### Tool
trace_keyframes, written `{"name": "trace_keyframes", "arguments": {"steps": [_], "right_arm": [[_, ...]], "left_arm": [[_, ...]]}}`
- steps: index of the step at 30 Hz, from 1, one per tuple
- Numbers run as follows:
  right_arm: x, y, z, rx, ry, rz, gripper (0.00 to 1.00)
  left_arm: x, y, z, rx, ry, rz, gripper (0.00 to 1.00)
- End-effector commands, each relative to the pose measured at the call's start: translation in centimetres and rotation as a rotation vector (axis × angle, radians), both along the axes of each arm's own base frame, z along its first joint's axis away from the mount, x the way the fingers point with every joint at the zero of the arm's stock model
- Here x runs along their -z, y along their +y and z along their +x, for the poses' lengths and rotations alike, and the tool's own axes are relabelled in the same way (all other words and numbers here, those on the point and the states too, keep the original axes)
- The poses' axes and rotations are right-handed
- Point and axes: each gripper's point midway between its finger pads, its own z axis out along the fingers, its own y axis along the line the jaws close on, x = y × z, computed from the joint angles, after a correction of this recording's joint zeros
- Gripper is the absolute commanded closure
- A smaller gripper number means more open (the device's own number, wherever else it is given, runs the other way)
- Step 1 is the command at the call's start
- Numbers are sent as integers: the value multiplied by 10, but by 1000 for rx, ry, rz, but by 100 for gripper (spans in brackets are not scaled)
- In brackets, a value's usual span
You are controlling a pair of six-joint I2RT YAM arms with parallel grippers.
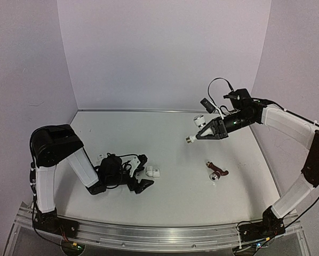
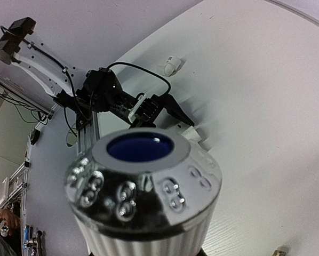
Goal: Install the water faucets
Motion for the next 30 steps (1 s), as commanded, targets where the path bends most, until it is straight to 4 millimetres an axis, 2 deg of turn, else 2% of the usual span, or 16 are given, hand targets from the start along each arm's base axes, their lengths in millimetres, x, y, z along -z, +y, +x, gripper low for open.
{"name": "trace_keyframes", "arguments": {"steps": [1, 7, 12, 15, 19, 23, 30], "right_arm": [[-31, 1, 0, -11, -79, 55, 100], [-31, 1, 0, -11, -76, 55, 100], [-31, 2, 1, -10, -76, 55, 100], [-31, 1, 1, -9, -78, 54, 100], [-30, 1, 0, -9, -77, 51, 100], [-30, 1, 0, -10, -80, 52, 100], [-30, 1, 2, -12, -93, 48, 100]], "left_arm": [[-6, -15, 4, 76, -22, -56, 10], [-3, -27, 9, 109, -11, -53, 11], [1, -39, 14, 141, 0, -52, 16], [5, -44, 15, 156, 12, -55, 23], [3, -44, 11, 166, 31, -69, 38], [-9, -39, 6, 160, 37, -75, 49], [-59, -40, -4, 158, 33, -97, 63]]}}
